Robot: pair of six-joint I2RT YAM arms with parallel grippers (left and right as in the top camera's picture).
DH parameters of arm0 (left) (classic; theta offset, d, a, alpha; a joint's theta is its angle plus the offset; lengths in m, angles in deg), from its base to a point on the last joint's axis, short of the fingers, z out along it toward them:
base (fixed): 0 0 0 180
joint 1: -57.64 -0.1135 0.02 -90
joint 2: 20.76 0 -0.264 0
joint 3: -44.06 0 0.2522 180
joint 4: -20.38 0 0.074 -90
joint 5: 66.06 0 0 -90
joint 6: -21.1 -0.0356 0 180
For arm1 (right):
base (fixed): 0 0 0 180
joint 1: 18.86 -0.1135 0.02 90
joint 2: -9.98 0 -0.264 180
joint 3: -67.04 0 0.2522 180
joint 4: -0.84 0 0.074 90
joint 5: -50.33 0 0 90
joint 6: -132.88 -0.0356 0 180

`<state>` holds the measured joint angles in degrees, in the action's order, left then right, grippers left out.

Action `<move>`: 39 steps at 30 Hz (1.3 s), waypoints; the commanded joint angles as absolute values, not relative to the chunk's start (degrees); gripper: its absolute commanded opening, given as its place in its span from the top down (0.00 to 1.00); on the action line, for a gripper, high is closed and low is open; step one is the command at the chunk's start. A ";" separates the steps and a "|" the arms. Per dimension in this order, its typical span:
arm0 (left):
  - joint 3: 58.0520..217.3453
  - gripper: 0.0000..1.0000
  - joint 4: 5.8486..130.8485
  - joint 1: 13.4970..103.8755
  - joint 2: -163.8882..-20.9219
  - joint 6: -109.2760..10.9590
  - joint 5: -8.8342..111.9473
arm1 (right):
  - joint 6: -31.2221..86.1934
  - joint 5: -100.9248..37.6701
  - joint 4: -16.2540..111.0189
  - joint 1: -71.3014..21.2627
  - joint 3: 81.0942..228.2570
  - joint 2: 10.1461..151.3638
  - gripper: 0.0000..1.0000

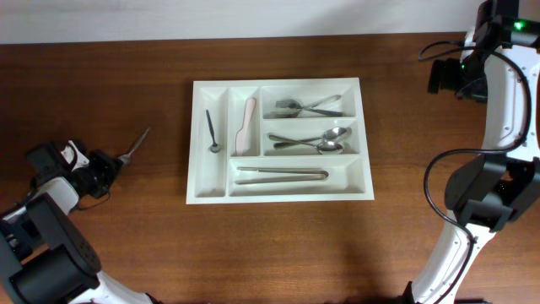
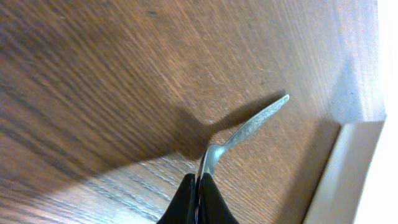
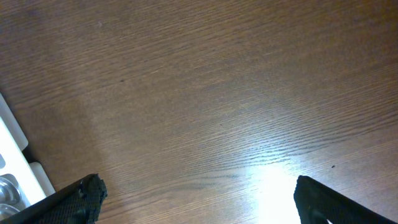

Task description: Pack container

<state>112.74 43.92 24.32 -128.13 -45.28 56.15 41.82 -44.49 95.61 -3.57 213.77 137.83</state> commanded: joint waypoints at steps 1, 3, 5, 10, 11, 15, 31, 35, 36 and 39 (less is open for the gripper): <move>113.66 0.98 43.81 24.49 -125.22 -45.34 58.97 | 42.04 -44.38 95.63 -3.83 214.09 136.20 0.01; 114.71 0.98 44.38 24.49 -122.56 -45.08 59.14 | 42.04 -44.36 95.63 -3.83 214.09 136.20 0.01; 115.65 0.98 45.48 24.49 -120.44 -44.62 59.14 | 42.04 -44.38 95.63 -3.83 214.09 136.20 0.01; 116.69 0.98 47.35 24.51 -114.23 -40.60 59.16 | 42.04 -44.38 95.63 -3.83 214.09 136.20 0.01; 116.69 0.98 48.80 24.95 -112.00 -38.20 59.14 | 42.04 -44.38 95.63 -3.83 214.09 136.20 0.01; 116.69 0.98 52.54 27.31 -108.57 -35.57 58.94 | 42.04 -44.38 95.63 -3.83 214.09 136.20 0.01; 116.69 0.98 57.37 51.75 -106.64 -16.49 36.98 | 42.04 -44.36 95.63 -3.83 214.09 136.20 0.01; 116.69 0.98 57.39 58.35 -106.67 -8.14 24.93 | 42.04 -44.38 95.63 -3.83 214.09 136.20 0.01; 116.69 0.98 57.39 59.68 -106.67 -6.40 22.73 | 42.04 -44.38 95.63 -3.83 214.09 136.20 0.01; 116.69 0.98 57.37 63.46 -107.34 -1.87 17.09 | 42.04 -44.36 95.63 -3.83 214.09 136.20 0.01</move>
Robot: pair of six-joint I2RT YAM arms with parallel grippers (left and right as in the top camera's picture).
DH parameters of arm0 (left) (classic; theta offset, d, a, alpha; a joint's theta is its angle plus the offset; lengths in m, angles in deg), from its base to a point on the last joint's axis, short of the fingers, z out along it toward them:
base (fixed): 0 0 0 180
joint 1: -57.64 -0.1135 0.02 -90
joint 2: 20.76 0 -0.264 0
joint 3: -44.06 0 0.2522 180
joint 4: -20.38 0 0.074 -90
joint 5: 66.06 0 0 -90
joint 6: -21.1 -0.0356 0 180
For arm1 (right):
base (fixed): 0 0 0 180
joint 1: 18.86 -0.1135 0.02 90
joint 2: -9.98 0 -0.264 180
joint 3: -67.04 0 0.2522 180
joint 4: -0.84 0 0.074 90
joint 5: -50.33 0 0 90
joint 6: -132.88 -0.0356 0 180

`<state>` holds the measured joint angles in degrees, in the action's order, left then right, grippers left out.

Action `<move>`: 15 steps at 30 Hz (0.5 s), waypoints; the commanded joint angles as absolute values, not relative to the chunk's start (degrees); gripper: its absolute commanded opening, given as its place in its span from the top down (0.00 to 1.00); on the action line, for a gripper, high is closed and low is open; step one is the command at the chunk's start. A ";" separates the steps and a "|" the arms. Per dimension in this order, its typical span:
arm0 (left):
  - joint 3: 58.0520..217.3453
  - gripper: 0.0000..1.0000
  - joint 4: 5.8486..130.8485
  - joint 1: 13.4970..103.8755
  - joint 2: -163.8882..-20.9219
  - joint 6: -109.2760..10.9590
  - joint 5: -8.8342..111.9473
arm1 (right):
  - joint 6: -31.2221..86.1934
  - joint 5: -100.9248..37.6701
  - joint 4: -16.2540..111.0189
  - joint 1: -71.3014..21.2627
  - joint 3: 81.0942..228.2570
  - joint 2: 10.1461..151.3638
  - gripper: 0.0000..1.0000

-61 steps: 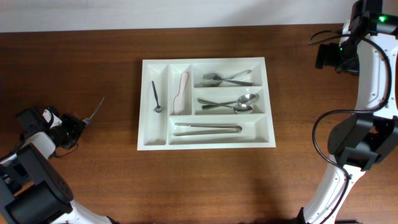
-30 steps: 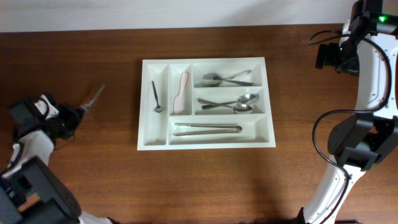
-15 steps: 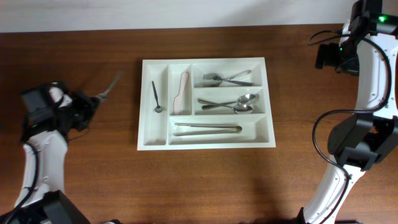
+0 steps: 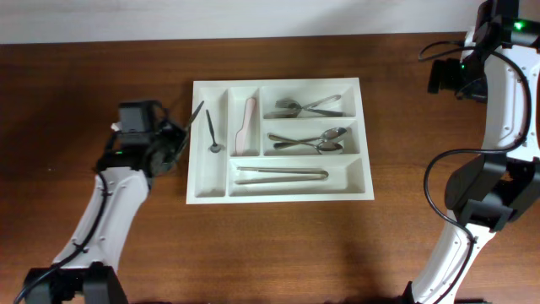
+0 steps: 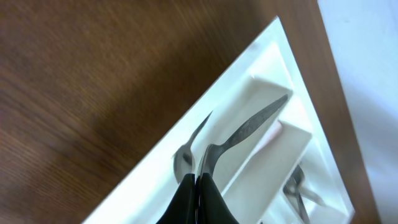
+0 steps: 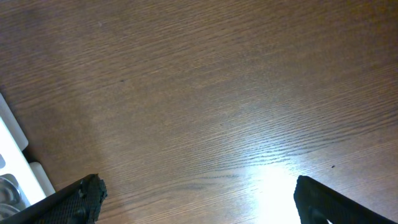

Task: Pack container
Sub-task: 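Carry the scissors into the far-left compartment and release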

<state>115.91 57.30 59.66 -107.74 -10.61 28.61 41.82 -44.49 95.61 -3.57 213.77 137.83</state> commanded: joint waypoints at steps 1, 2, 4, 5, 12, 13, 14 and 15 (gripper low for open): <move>116.69 0.98 57.37 64.73 -107.80 -0.56 15.75 | 42.04 -44.36 95.63 -3.83 214.09 136.20 0.01; 116.69 0.98 57.37 65.58 -108.24 0.38 14.90 | 42.04 -44.38 95.63 -3.83 214.09 136.20 0.01; 116.69 0.98 57.37 67.66 -109.68 2.24 13.53 | 42.04 -44.38 95.63 -3.83 214.09 136.20 0.01; 116.69 0.98 57.34 68.60 -110.58 3.11 13.37 | 42.04 -44.38 95.63 -3.83 214.09 136.20 0.01; 116.69 0.98 57.32 72.58 -118.49 6.39 14.09 | 42.04 -44.36 95.63 -3.83 214.09 136.20 0.01; 116.69 0.98 57.28 72.64 -119.15 6.39 14.47 | 42.04 -44.38 95.63 -3.83 214.09 136.20 0.01; 116.69 0.98 57.10 72.62 -119.52 6.37 14.90 | 42.04 -44.36 95.63 -3.83 214.09 136.20 0.01; 116.69 0.98 56.69 72.60 -119.98 6.35 15.45 | 42.04 -44.38 95.63 -3.83 214.09 136.20 0.01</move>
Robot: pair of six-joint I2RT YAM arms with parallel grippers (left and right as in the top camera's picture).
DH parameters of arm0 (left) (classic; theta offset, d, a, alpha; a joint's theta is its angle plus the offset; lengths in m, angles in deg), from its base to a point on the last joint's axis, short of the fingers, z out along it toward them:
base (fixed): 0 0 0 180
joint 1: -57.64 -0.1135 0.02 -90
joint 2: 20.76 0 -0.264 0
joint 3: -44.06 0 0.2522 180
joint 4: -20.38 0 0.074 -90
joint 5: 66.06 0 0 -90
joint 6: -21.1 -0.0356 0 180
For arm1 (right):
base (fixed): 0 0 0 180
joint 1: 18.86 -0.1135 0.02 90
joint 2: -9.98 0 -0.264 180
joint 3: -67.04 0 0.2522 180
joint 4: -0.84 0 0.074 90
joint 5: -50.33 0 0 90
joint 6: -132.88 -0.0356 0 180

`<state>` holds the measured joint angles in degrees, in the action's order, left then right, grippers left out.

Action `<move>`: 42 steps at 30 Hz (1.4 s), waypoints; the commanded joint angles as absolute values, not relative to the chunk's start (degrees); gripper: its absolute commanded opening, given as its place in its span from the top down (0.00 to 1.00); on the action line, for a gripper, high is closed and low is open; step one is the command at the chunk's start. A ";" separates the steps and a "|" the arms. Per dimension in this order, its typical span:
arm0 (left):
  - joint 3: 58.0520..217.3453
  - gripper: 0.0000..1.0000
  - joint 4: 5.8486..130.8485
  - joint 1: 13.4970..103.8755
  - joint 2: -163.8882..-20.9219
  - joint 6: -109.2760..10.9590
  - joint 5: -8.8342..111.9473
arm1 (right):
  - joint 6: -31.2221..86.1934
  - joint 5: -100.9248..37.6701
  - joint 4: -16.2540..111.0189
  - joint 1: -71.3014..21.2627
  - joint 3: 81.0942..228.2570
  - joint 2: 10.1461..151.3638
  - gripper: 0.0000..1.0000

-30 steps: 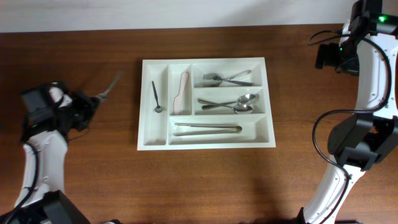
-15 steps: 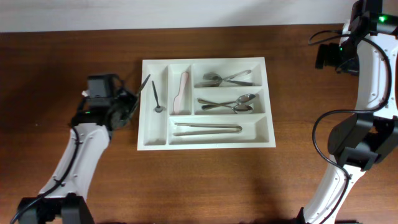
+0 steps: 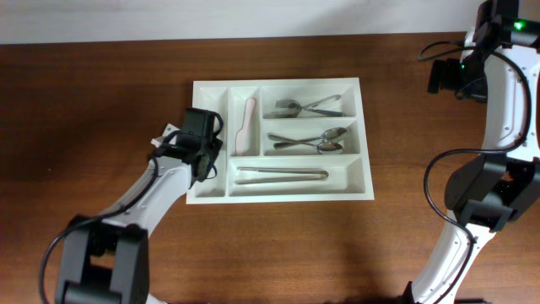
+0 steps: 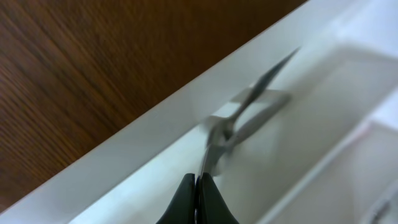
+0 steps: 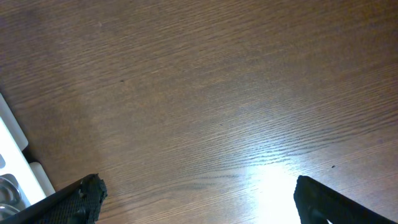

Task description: Pack container

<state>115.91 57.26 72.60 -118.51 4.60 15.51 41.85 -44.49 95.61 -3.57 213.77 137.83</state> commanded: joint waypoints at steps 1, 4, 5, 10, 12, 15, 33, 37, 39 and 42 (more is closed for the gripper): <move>116.69 0.96 56.47 72.60 -120.07 6.35 15.65 | 42.04 -44.36 95.63 -3.83 214.09 136.20 0.01; 116.69 0.62 54.59 72.60 -120.04 6.24 16.32 | 42.04 -44.36 95.63 -3.83 214.09 136.20 0.01; 116.72 0.37 51.38 72.60 -120.04 3.44 17.74 | 42.04 -44.38 95.63 -3.83 214.09 136.20 0.01; 119.45 0.27 48.08 72.60 -118.49 -3.36 19.16 | 42.04 -44.38 95.63 -3.83 214.09 136.20 0.01; 121.26 0.26 48.05 72.49 -117.90 -5.24 18.97 | 42.04 -44.36 95.63 -3.83 214.09 136.20 0.01; 124.61 0.26 48.05 72.38 -116.96 -10.07 18.55 | 42.04 -44.38 95.63 -3.83 214.09 136.20 0.01; 133.09 0.01 61.50 70.94 -109.44 -62.98 -7.46 | 42.04 -44.38 95.63 -3.83 214.09 136.20 0.01; 133.09 0.01 64.10 68.38 -109.20 -62.98 -8.48 | 42.04 -44.36 95.63 -3.83 214.09 136.20 0.01; 133.09 0.01 65.08 67.83 -109.11 -62.98 -8.44 | 42.04 -44.36 95.63 -3.83 214.09 136.20 0.01; 133.09 0.01 65.19 67.86 -109.14 -62.96 -8.42 | 42.04 -44.38 95.63 -3.83 214.09 136.20 0.01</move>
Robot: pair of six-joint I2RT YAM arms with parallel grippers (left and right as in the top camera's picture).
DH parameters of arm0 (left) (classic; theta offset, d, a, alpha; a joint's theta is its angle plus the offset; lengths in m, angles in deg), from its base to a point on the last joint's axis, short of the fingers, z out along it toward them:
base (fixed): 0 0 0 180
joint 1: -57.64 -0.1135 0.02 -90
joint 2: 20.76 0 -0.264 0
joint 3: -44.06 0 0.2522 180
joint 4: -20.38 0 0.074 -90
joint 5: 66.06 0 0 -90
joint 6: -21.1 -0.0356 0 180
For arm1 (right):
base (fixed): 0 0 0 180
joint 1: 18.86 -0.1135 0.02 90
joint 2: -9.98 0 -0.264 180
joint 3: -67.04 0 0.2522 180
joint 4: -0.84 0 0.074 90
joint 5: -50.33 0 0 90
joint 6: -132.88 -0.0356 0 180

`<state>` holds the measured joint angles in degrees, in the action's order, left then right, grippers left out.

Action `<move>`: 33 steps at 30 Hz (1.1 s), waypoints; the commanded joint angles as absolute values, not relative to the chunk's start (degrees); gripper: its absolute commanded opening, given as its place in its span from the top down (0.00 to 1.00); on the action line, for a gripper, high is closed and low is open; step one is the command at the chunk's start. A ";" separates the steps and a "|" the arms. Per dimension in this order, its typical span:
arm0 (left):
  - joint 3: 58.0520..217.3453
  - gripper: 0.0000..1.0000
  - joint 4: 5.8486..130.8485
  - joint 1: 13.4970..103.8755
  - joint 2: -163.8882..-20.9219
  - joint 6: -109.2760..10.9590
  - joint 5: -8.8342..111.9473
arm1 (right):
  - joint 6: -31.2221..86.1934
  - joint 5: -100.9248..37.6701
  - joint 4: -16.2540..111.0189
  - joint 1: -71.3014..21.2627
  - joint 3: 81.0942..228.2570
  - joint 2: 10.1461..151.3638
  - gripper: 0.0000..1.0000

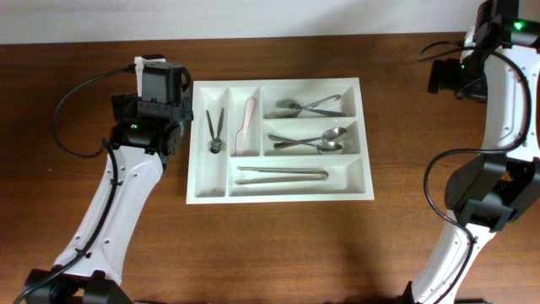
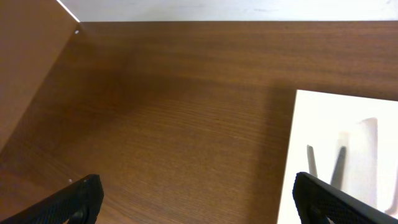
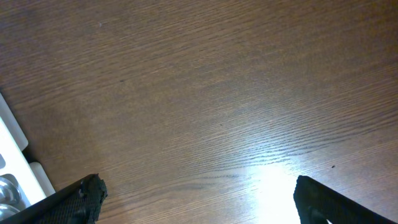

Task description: Pack container

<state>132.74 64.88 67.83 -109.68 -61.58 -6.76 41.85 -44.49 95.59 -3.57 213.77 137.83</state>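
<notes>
A white cutlery tray [image 1: 192,143] lies mid-table. Its narrow left compartment holds two small dark spoons [image 1: 215,131], side by side with bowls toward the front. Their handles [image 2: 311,160] show at the right edge of the left wrist view, inside the tray's corner [image 2: 311,124]. My left gripper [image 1: 157,78] [image 2: 199,196] is wide open and empty, above bare wood just left of the tray's far-left corner. At the far right of the table my right gripper [image 1: 447,78] [image 3: 199,199] hangs open and empty over wood.
Other tray compartments hold a pink-handled utensil [image 1: 245,127], forks [image 1: 308,106], spoons [image 1: 316,140] and tongs [image 1: 281,174]. The white wall runs along the table's far edge [image 2: 217,12]. A tray corner [image 3: 12,149] shows at the left of the right wrist view.
My left gripper was shut on a small spoon over the tray's left compartment. That spoon now lies there beside the first one, and the gripper is open, off the tray's far-left corner.
My left gripper first held a small spoon low over the table far left of the tray. Then it had the spoon at the tray's left edge, then over the left compartment. Now the spoon rests in that compartment. The right arm stayed still throughout.
</notes>
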 commanded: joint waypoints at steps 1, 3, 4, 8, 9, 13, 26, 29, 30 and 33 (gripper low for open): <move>133.09 0.01 65.34 67.86 -109.14 -62.96 -8.44 | 42.04 -44.38 95.63 -3.83 214.09 136.20 0.01; 133.09 0.01 65.80 67.86 -109.14 -62.96 -8.44 | 42.04 -44.38 95.63 -3.83 214.09 136.20 0.01; 133.09 0.01 65.93 67.86 -109.14 -62.96 -8.46 | 42.04 -44.38 95.63 -3.83 214.09 136.20 0.01; 133.09 0.01 65.93 67.86 -109.14 -62.96 -8.44 | 42.04 -44.38 95.63 -3.83 214.09 136.20 0.01; 133.09 0.01 65.96 67.86 -109.14 -62.96 -8.44 | 42.04 -44.38 95.63 -3.83 214.09 136.20 0.01; 133.09 0.01 68.58 67.86 -109.11 -62.96 -8.40 | 42.04 -44.38 95.63 -3.83 214.09 136.20 0.01; 132.74 0.01 74.00 67.55 -88.90 -47.66 -7.65 | 42.04 -44.38 95.63 -3.83 214.09 136.20 0.01; 130.79 0.01 73.28 65.21 -84.07 -47.73 -5.77 | 42.04 -44.36 95.63 -3.83 214.09 136.20 0.01; 128.65 0.01 71.83 64.16 -81.92 -47.77 -4.42 | 42.04 -44.36 95.63 -3.83 214.09 136.20 0.01; 115.40 0.01 60.47 61.43 -73.44 -47.92 0.59 | 42.04 -44.36 95.63 -3.83 214.09 136.20 0.01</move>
<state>126.81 66.76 63.44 -79.21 -48.60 -4.97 41.85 -44.51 95.59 -3.57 213.77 137.83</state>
